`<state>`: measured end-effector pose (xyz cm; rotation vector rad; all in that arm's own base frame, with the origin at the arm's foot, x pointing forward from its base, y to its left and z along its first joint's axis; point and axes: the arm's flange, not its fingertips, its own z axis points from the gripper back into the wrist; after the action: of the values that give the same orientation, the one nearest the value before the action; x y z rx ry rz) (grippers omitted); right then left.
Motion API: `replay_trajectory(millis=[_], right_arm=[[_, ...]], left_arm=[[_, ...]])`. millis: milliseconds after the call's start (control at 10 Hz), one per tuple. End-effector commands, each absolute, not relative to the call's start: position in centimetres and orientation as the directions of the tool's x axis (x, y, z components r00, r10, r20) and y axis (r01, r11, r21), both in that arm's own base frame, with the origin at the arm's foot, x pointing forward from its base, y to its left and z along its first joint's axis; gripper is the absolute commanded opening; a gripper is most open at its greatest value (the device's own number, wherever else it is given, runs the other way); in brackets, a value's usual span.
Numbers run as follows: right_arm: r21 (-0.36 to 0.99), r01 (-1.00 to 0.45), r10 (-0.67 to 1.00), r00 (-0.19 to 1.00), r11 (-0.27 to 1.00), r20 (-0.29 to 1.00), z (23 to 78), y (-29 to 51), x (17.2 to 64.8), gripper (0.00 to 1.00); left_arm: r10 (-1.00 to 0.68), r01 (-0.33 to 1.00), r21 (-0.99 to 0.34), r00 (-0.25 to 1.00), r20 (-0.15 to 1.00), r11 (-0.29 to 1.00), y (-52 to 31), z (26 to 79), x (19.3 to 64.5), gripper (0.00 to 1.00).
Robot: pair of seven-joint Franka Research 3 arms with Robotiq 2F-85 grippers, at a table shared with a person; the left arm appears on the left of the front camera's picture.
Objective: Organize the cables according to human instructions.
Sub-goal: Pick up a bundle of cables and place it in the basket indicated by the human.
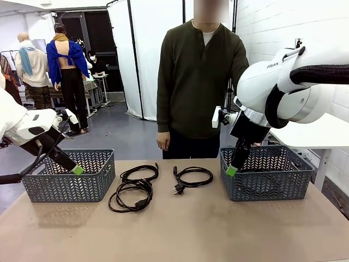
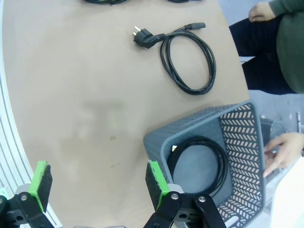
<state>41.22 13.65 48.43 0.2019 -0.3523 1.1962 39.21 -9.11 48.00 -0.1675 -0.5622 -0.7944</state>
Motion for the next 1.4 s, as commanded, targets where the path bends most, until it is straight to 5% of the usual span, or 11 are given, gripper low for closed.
replay_trajectory(millis=[0, 400, 1300], right_arm=[[-0.035, -0.932, 0.874, 0.323, 0.360, 0.364, 48.5, 13.6, 41.3, 1.00], [-0.025, -0.926, 0.866, 0.344, 0.378, 0.362, 48.6, 14.3, 41.5, 1.00], [-0.018, -0.728, 0.710, 0.664, 0.686, 0.235, 47.6, 25.6, 49.4, 1.00]], left_arm=[[-0.618, 0.713, 0.048, 0.569, 0.543, 0.699, -9.0, 48.0, 39.3, 1.00], [-0.618, 0.713, 0.048, 0.569, 0.543, 0.699, -9.0, 48.0, 39.3, 1.00], [-0.618, 0.713, 0.048, 0.569, 0.543, 0.699, -9.0, 48.0, 39.3, 1.00]])
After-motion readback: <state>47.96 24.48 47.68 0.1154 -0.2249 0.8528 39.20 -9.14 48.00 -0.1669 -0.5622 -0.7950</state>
